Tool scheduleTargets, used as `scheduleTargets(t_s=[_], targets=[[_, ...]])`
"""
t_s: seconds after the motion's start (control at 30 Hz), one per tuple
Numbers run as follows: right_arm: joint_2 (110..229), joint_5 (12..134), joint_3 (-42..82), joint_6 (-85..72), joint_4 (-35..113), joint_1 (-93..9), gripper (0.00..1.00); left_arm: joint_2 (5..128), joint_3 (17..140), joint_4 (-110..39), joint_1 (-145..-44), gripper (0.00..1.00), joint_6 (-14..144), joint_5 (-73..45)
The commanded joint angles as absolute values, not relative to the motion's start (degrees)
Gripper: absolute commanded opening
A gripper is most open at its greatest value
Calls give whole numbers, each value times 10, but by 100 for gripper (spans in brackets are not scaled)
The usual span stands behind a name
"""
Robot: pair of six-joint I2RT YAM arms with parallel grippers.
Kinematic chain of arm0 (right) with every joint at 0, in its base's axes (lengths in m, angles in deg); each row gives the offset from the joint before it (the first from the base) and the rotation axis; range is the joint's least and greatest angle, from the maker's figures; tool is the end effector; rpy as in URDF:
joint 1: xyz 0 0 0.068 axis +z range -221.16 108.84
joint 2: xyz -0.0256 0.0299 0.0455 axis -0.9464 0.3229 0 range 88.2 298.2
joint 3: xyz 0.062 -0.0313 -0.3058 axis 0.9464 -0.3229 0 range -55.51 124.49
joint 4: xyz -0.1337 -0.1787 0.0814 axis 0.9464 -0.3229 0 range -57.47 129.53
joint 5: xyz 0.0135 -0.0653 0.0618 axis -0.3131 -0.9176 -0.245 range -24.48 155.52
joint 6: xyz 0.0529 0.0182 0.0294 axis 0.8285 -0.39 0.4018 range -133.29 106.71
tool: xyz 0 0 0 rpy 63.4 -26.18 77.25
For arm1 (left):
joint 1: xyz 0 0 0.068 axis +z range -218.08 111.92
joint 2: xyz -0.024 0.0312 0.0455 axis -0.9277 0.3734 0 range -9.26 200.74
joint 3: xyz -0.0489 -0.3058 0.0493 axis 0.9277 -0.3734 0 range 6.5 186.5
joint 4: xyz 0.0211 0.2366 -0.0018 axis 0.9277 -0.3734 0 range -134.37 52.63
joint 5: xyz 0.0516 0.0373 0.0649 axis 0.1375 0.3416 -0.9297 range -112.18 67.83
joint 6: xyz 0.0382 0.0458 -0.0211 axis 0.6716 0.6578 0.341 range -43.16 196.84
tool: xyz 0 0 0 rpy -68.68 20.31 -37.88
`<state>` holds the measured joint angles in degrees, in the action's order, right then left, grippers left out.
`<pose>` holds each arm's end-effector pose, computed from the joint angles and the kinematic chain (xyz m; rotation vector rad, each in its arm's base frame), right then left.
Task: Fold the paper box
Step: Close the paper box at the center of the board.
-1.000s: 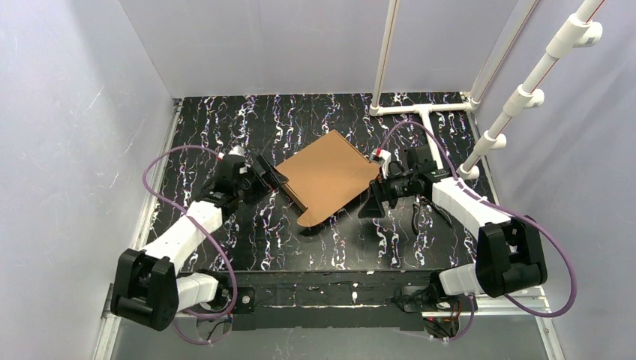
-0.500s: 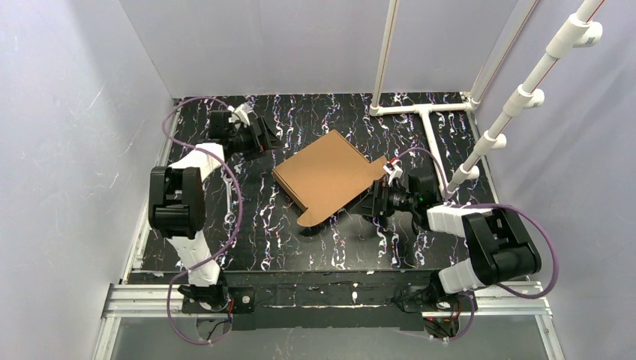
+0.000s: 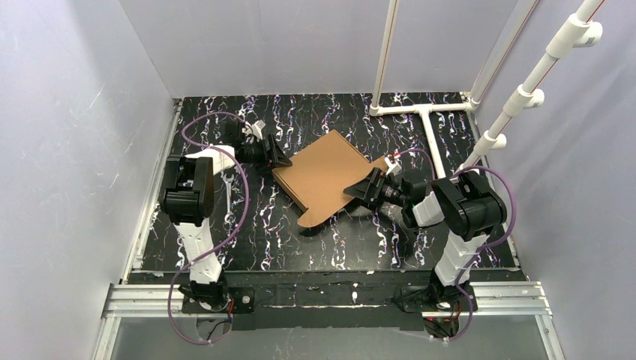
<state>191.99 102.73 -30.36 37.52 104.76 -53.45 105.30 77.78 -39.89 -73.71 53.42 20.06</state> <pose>0.2812 0.1207 0.1814 0.0578 1.9980 1.3962 0.4194 -0.0743 0.2062 0.0009 2.3747 -1.1159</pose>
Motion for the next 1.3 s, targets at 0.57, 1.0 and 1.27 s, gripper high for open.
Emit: scheduleTargets(t_s=[0.57,1.0,1.27], targets=[[1870,1078,-194,190,722,-535,56,742,439,-273,-756,92,313,59],[1815,1134,-198,158,673,-556,77,791,432,-210,-741,98,274,160],[1810,1144,-189,111,588,-567,63,801,434,-203,-741,98,291,183]])
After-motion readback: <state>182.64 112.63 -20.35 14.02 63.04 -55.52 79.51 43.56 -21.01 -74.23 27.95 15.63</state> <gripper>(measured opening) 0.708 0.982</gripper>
